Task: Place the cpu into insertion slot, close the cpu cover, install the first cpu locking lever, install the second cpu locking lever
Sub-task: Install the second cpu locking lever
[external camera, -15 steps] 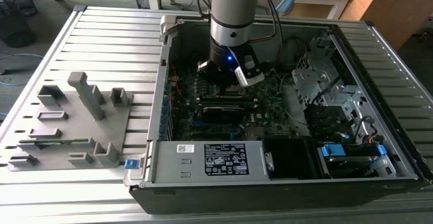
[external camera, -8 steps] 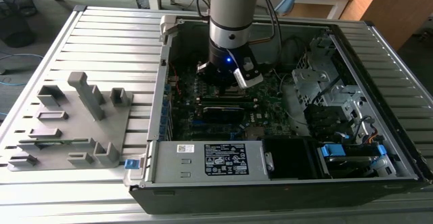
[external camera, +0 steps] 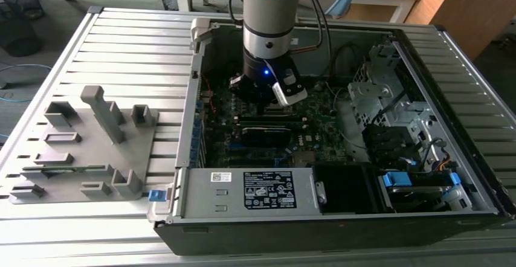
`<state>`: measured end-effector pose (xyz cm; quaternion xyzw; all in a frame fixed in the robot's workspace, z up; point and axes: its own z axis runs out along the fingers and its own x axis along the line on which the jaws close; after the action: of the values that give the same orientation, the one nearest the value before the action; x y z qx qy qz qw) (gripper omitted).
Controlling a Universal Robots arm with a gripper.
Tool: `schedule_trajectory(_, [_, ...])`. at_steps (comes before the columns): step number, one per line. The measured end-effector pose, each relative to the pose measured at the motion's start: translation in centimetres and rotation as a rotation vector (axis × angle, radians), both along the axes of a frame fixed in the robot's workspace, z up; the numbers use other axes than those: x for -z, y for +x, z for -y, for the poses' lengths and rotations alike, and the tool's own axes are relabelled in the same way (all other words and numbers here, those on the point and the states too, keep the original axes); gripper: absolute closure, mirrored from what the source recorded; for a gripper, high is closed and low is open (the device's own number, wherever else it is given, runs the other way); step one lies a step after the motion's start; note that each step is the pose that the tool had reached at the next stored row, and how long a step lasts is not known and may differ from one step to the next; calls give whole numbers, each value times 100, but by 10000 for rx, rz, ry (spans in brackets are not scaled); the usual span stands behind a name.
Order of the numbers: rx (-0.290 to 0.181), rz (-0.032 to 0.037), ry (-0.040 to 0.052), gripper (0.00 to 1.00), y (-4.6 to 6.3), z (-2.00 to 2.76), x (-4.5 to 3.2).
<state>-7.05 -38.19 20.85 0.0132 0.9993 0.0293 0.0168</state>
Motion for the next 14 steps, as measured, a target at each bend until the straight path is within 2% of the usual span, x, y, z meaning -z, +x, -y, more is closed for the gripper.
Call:
schedule_trajectory(10, [0, 6, 12, 89, -21, -12, 42])
schedule_trajectory(14, [1, 19, 13, 89, -32, -48, 51])
